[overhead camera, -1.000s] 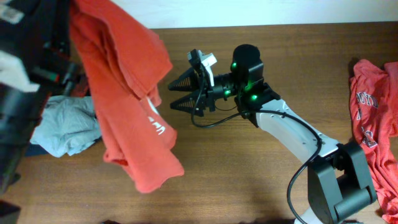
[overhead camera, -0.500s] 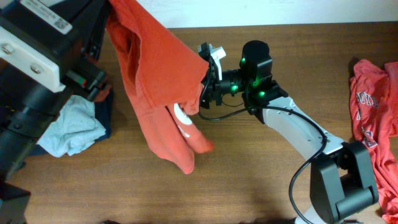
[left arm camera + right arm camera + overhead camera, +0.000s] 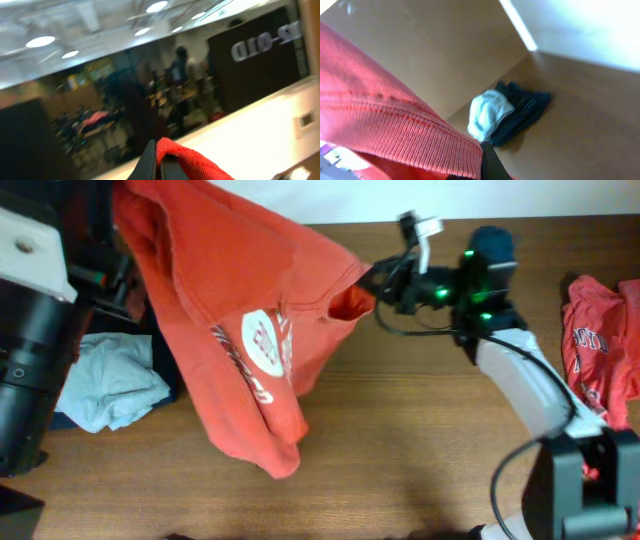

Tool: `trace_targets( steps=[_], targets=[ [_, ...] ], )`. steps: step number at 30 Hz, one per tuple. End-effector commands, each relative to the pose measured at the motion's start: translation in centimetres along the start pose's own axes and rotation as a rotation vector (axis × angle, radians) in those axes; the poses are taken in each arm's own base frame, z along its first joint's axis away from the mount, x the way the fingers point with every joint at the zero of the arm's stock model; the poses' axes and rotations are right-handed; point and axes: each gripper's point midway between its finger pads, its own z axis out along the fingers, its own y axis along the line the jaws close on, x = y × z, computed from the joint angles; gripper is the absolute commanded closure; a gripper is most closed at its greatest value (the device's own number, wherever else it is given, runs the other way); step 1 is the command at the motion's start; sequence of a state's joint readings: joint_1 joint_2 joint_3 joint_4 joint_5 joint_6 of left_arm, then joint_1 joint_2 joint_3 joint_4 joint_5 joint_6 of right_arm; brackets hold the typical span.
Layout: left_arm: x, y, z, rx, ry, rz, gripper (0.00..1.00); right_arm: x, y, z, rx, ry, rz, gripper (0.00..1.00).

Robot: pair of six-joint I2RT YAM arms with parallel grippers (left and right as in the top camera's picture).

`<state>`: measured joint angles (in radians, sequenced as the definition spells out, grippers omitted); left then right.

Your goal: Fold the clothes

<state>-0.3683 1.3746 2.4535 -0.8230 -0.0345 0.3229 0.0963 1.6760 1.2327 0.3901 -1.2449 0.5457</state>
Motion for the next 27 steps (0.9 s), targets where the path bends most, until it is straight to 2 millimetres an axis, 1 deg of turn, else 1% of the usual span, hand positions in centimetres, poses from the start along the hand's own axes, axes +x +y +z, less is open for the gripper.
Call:
trace_targets(
  steps=[1, 2, 4, 5, 6, 7, 9, 10, 12, 13, 15, 16, 17, 18, 19, 21, 23, 24, 25, 27],
  targets=[
    [1.0, 2.7, -0.7, -0.154, 0.068, 0.012, 1.0, -4.8, 1.6, -4.1, 0.117, -0.132, -0.028, 0.96],
    [1.6, 2.8, -0.6, -0.165, 0.09, 0.012, 1.0, -6.0, 1.6, -5.7, 0.16, -0.176, -0.014, 0.96],
    [2.8, 3.2, -0.3, -0.199, 0.137, 0.001, 1.0, -7.7, 1.9, -8.4, 0.237, -0.246, 0.003, 0.96],
    [3.2, 3.4, -0.3, -0.213, 0.154, -0.013, 1.0, -8.2, 2.0, -9.4, 0.266, -0.271, 0.006, 0.96],
    [3.9, 3.4, 0.0, -0.22, 0.18, -0.023, 1.0, -9.3, 2.8, -11.7, 0.337, -0.326, 0.004, 0.96],
    [4.6, 3.2, 0.3, -0.217, 0.203, -0.024, 1.0, -9.7, 3.3, -12.7, 0.367, -0.348, 0.003, 0.96],
    [5.4, 2.9, 0.7, -0.209, 0.228, -0.027, 1.0, -10.3, 4.9, -14.7, 0.426, -0.39, -0.007, 0.96],
    [6.1, 2.6, 1.2, -0.205, 0.25, -0.054, 1.0, -10.5, 6.9, -15.7, 0.458, -0.406, -0.037, 0.96],
    [6.7, 2.4, 1.4, -0.199, 0.265, -0.082, 1.0, -10.2, 9.2, -16.3, 0.487, -0.407, -0.06, 0.96],
    [6.9, 1.9, 1.5, -0.175, 0.271, -0.094, 1.0, -9.8, 11.3, -16.4, 0.518, -0.397, -0.084, 0.96],
    [6.8, 1.4, 1.2, -0.144, 0.268, -0.122, 1.0, -9.0, 13.3, -16.9, 0.613, -0.382, -0.105, 0.96],
    [6.6, 1.2, 0.8, -0.136, 0.266, -0.139, 1.0, -8.6, 13.8, -17.5, 0.69, -0.372, -0.114, 0.96],
    [6.5, 1.0, 0.1, -0.116, 0.268, -0.15, 1.0, -8.1, 14.2, -18.5, 0.803, -0.357, -0.11, 0.96],
    [6.4, 0.9, -0.2, -0.112, 0.269, -0.152, 1.0, -7.9, 14.3, -18.8, 0.84, -0.349, -0.109, 0.96],
    [6.5, 0.7, -0.9, -0.101, 0.278, -0.168, 1.0, -7.5, 14.6, -19.4, 0.907, -0.327, -0.111, 0.96],
    [7.1, 0.6, -2.2, -0.096, 0.316, -0.19, 1.0, -6.7, 15.8, -20.3, 1.009, -0.296, -0.077, 0.96],
    [8.5, 0.2, -3.6, -0.087, 0.384, -0.212, 1.0, -6.4, 17.0, -20.5, 1.034, -0.283, -0.068, 0.96],
    [9.3, -0.1, -4.2, -0.082, 0.423, -0.227, 1.0, -6.2, 18.0, -20.9, 1.061, -0.274, -0.067, 0.96],
    [9.9, -0.4, -4.7, -0.072, 0.453, -0.23, 1.0, -6.1, 18.3, -21.1, 1.074, -0.274, -0.063, 0.96],
    [10.0, -1.2, -5.5, -0.022, 0.464, -0.24, 1.0, -5.8, 19.6, -21.9, 1.117, -0.275, -0.051, 0.96]
  ],
)
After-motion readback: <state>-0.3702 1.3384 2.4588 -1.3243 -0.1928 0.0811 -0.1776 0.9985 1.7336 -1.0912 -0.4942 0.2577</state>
